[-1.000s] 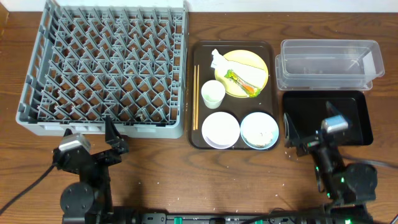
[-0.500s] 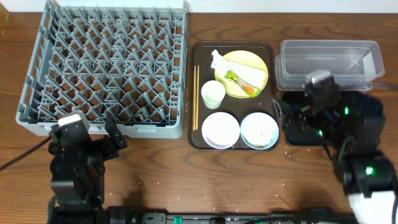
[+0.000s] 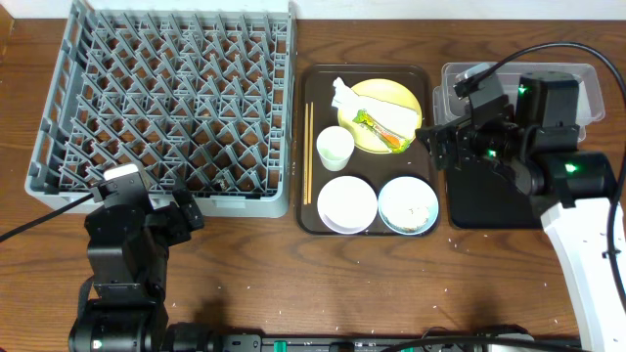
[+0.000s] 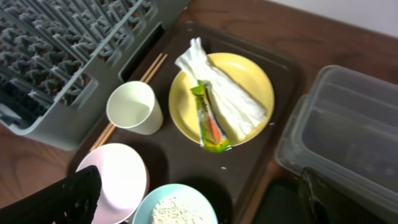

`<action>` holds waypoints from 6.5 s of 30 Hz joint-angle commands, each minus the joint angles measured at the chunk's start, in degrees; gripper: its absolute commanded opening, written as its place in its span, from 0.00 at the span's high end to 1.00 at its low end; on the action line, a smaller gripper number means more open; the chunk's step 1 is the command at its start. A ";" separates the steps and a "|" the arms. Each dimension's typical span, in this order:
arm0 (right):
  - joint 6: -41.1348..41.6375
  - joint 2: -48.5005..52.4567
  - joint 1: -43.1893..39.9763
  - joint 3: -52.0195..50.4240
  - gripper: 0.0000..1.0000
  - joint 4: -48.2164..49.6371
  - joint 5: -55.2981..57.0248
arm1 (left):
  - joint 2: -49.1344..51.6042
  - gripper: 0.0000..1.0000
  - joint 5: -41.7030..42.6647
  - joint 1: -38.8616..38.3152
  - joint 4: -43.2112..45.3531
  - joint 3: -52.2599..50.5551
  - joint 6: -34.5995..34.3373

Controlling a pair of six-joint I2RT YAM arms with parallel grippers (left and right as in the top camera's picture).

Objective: Sort waste into correct bins and load items into the dishwasher

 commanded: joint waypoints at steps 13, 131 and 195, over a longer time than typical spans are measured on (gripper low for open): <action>-2.56 2.80 4.20 0.94 0.01 5.22 4.55 | 0.26 0.02 6.01 0.26 -0.55 1.31 -0.76; 76.41 38.51 -11.26 30.82 0.98 -6.10 39.54 | 10.84 0.02 6.34 0.26 -4.39 8.92 -3.39; 17.20 23.32 6.12 30.91 0.01 -18.27 8.41 | 20.35 0.15 13.62 -1.95 -18.99 27.58 -11.37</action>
